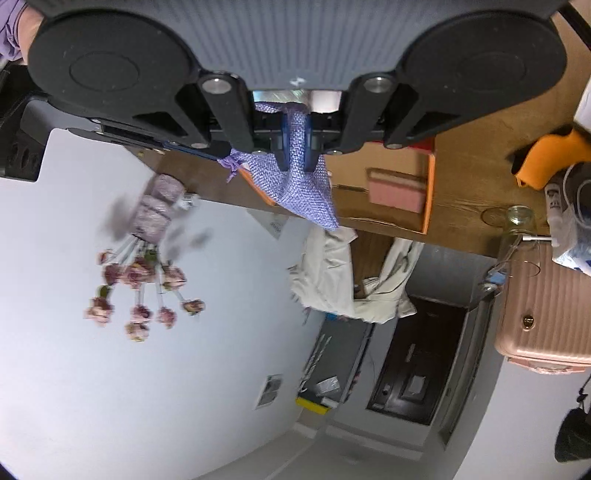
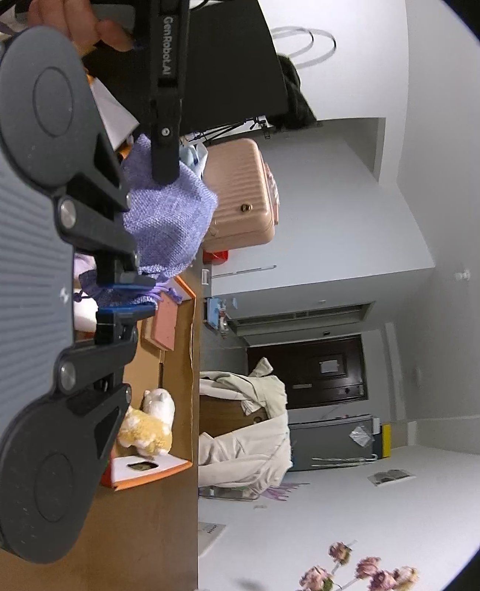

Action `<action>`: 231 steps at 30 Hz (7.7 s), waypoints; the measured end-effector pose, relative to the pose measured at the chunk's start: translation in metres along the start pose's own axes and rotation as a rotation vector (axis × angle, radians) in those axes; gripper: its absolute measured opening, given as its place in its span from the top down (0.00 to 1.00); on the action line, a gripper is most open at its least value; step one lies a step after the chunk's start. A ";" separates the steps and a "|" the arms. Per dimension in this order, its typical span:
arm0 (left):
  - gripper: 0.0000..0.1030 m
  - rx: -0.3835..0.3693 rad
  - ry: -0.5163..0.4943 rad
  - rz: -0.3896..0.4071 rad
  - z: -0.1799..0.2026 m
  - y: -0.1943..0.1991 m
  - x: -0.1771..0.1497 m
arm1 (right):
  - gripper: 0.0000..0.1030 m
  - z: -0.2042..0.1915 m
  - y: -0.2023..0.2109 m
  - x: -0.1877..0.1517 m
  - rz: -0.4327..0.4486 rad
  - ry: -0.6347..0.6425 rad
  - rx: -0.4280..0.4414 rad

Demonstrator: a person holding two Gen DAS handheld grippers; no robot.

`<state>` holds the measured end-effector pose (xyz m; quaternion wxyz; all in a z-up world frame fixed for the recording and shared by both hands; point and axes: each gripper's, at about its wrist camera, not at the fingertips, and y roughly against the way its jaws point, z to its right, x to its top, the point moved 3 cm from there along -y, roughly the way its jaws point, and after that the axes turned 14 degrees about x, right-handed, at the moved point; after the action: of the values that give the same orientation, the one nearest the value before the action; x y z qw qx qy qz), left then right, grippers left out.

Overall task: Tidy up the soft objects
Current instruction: 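Carry the purple bag into the box and open both grippers, then withdraw both grippers from the box back over the table, then close both grippers on the blue tissue pack, then carry the blue tissue pack with both grippers and lower it into the box, then open both grippers and release the tissue pack in the box, then withdraw both grippers and reach toward the lilac fluffy headband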

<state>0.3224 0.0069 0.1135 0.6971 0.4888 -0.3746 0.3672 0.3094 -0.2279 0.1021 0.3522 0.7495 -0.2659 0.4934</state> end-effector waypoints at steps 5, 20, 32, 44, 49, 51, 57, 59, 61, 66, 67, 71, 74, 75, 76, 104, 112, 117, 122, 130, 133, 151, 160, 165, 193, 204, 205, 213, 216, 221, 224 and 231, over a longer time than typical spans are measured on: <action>0.92 0.062 -0.004 -0.045 -0.011 -0.061 0.021 | 0.92 0.033 -0.062 0.017 -0.080 -0.015 0.017; 0.82 0.235 -0.135 -0.201 -0.044 -0.175 -0.003 | 0.87 0.092 -0.183 -0.016 -0.332 -0.151 0.005; 0.62 0.241 -0.161 -0.118 -0.032 -0.118 0.013 | 0.69 0.065 -0.127 0.014 -0.257 -0.062 -0.008; 0.34 0.328 -0.164 0.073 -0.015 -0.003 0.015 | 0.18 0.024 0.011 0.028 -0.091 0.048 -0.089; 0.23 0.341 -0.179 0.137 -0.003 0.048 -0.002 | 0.14 -0.002 0.064 0.015 -0.021 0.077 -0.089; 0.18 0.333 -0.180 0.160 0.001 0.068 -0.011 | 0.14 -0.012 0.082 0.007 -0.002 0.081 -0.088; 0.09 0.303 -0.178 0.197 0.012 0.116 -0.049 | 0.05 -0.051 0.126 -0.025 0.044 0.146 -0.093; 0.08 0.300 -0.174 0.196 0.013 0.127 -0.062 | 0.05 -0.064 0.136 -0.037 0.039 0.174 -0.095; 0.07 0.291 -0.169 0.190 0.015 0.137 -0.074 | 0.05 -0.076 0.142 -0.049 0.030 0.194 -0.092; 0.05 0.269 -0.154 0.150 0.010 0.152 -0.106 | 0.03 -0.093 0.152 -0.081 0.005 0.179 -0.080; 0.05 0.264 -0.155 0.140 0.009 0.153 -0.113 | 0.03 -0.094 0.153 -0.088 -0.003 0.168 -0.081; 0.04 0.241 -0.169 0.091 0.010 0.149 -0.138 | 0.03 -0.092 0.153 -0.112 -0.026 0.112 -0.086; 0.04 0.237 -0.190 0.051 0.014 0.140 -0.155 | 0.03 -0.085 0.151 -0.126 -0.044 0.076 -0.110; 0.04 0.239 -0.192 0.045 0.015 0.139 -0.159 | 0.03 -0.083 0.150 -0.130 -0.050 0.066 -0.116; 0.04 0.240 -0.192 0.040 0.015 0.136 -0.162 | 0.03 -0.081 0.149 -0.133 -0.056 0.056 -0.119; 0.65 0.093 0.075 -0.289 -0.001 0.021 -0.177 | 0.66 -0.008 -0.024 -0.124 -0.233 -0.157 0.157; 0.67 0.125 0.165 -0.299 -0.030 0.006 -0.165 | 0.70 -0.006 0.002 -0.141 -0.227 -0.274 0.160; 0.63 0.052 0.201 -0.311 -0.039 0.007 -0.155 | 0.70 -0.012 0.035 -0.149 -0.185 -0.315 0.123; 0.54 0.018 0.168 -0.315 -0.025 -0.003 -0.154 | 0.69 0.002 0.035 -0.147 -0.150 -0.360 0.095; 0.70 0.013 0.184 -0.353 -0.024 -0.018 -0.157 | 0.71 0.006 0.007 -0.147 -0.177 -0.367 0.101; 0.73 0.004 0.196 -0.370 -0.027 -0.022 -0.157 | 0.76 0.008 0.003 -0.151 -0.183 -0.385 0.126; 0.75 -0.022 0.070 -0.162 -0.008 -0.087 -0.006 | 0.77 0.053 -0.054 -0.003 -0.040 -0.259 0.154; 0.75 0.132 0.036 -0.262 -0.037 -0.213 0.041 | 0.77 0.146 -0.194 0.022 -0.183 -0.561 0.173; 0.71 0.230 -0.096 -0.329 -0.048 -0.256 0.027 | 0.77 0.174 -0.253 -0.008 -0.283 -0.740 0.156; 0.17 0.310 -0.191 0.047 -0.021 -0.060 0.051 | 0.17 0.081 -0.037 0.064 -0.138 -0.133 -0.071; 0.04 0.361 -0.191 0.214 0.010 0.042 0.003 | 0.00 0.021 0.073 0.041 0.062 0.061 -0.147; 0.03 0.357 -0.188 0.225 0.012 0.051 -0.002 | 0.00 0.016 0.078 0.036 0.071 0.072 -0.148; 0.00 0.360 -0.191 0.285 0.026 0.108 -0.044 | 0.00 -0.019 0.105 -0.013 0.085 0.102 -0.153; 0.00 0.374 -0.163 0.273 0.020 0.124 -0.064 | 0.00 -0.037 0.113 -0.031 0.091 0.108 -0.136; 0.00 0.363 -0.112 0.259 0.014 0.144 -0.092 | 0.00 -0.072 0.126 -0.064 0.098 0.175 -0.149; 0.00 0.359 -0.088 0.262 0.009 0.156 -0.103 | 0.00 -0.087 0.134 -0.084 0.103 0.196 -0.149; 0.00 0.383 -0.086 0.247 -0.003 0.166 -0.136 | 0.00 -0.104 0.145 -0.120 0.060 0.232 -0.188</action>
<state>0.1159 0.0323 0.0606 0.5247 0.5779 -0.3843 0.4929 0.0994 -0.2282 0.0570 0.4341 0.6429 -0.2910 0.5599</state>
